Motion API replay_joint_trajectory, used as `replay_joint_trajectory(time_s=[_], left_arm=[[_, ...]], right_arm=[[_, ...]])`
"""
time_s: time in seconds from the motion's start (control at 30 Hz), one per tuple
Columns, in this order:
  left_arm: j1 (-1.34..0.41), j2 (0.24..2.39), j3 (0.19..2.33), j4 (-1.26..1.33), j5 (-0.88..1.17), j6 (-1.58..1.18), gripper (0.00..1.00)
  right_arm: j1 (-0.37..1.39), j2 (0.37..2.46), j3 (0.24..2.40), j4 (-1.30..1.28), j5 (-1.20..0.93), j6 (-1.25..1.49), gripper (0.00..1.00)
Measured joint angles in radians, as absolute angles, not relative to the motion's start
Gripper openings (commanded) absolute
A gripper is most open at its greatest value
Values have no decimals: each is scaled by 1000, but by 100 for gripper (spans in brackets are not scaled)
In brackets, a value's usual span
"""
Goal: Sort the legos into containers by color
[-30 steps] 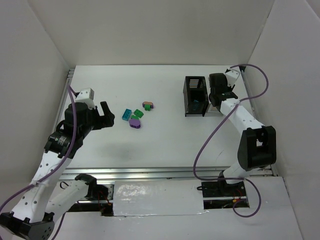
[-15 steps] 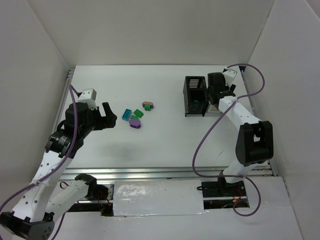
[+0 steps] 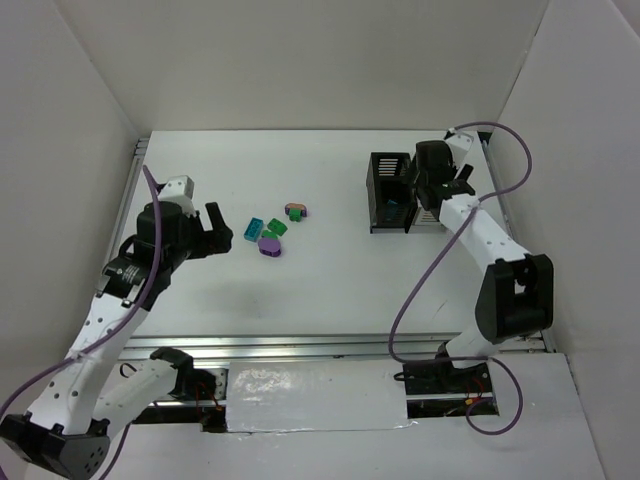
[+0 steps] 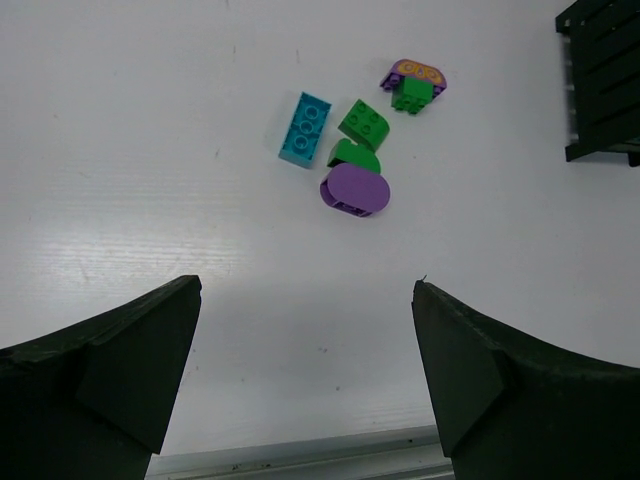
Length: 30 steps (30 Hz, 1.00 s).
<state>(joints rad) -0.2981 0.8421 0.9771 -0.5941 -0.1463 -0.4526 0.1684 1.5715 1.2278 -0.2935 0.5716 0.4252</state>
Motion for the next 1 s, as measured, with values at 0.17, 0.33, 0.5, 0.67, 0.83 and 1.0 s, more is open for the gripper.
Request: replay_joint_trajectory(time_s=[0.17, 0.33, 0.5, 0.67, 0.83, 1.0], left_arm=[[-289, 995, 1045, -633, -171, -514, 99], [-285, 1203, 1120, -664, -180, -596, 100], [-285, 1411, 1231, -696, -214, -654, 100], [-276, 1610, 1370, -690, -238, -672, 95], [-276, 1777, 1430, -687, -252, -679, 94], [-276, 1875, 1419, -676, -255, -677, 87]], right_arm=[[310, 1419, 1231, -318, 476, 408, 100], [442, 1338, 1253, -348, 328, 390, 100], [508, 1318, 1241, -382, 207, 390, 100], [533, 1266, 1195, -387, 89, 392, 100], [547, 1244, 1185, -381, 19, 394, 100], [554, 1235, 1163, -370, -33, 395, 100]])
